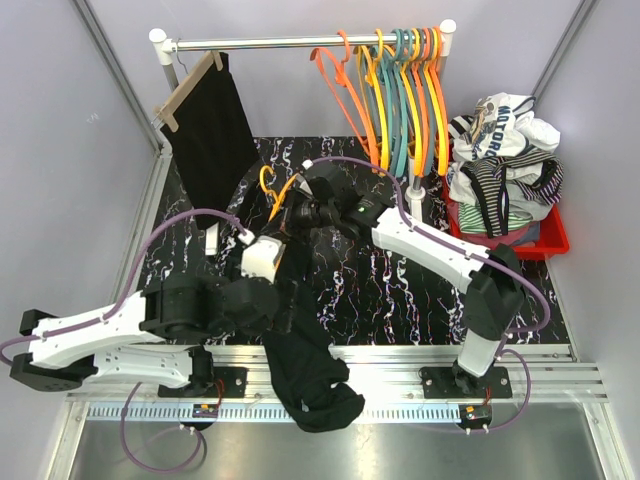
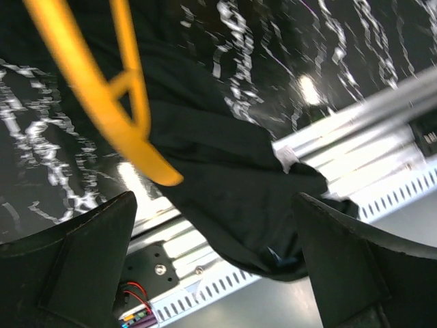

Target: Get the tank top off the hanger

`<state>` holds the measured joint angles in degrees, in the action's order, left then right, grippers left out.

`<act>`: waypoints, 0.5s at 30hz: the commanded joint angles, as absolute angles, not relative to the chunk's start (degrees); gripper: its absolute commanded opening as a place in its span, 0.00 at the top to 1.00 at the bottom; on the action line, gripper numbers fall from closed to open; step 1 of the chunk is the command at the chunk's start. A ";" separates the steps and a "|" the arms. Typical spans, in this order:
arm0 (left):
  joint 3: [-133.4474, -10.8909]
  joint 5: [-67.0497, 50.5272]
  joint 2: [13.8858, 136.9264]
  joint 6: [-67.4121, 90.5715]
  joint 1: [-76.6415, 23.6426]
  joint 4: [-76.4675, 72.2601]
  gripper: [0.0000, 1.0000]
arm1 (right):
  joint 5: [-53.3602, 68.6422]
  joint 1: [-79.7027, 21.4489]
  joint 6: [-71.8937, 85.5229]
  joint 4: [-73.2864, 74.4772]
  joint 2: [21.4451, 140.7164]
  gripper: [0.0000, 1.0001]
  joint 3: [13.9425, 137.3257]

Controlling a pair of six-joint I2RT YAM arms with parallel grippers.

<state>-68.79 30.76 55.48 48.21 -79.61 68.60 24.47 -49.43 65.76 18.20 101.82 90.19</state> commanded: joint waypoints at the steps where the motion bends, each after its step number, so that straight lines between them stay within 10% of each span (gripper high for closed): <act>1: -71.81 40.95 53.18 53.52 -79.72 72.41 0.01 | 28.30 -49.04 68.90 12.66 98.00 1.00 89.65; 15: -67.85 41.23 52.47 47.73 -77.62 62.76 0.01 | 34.54 -49.04 72.95 6.60 95.28 1.00 84.20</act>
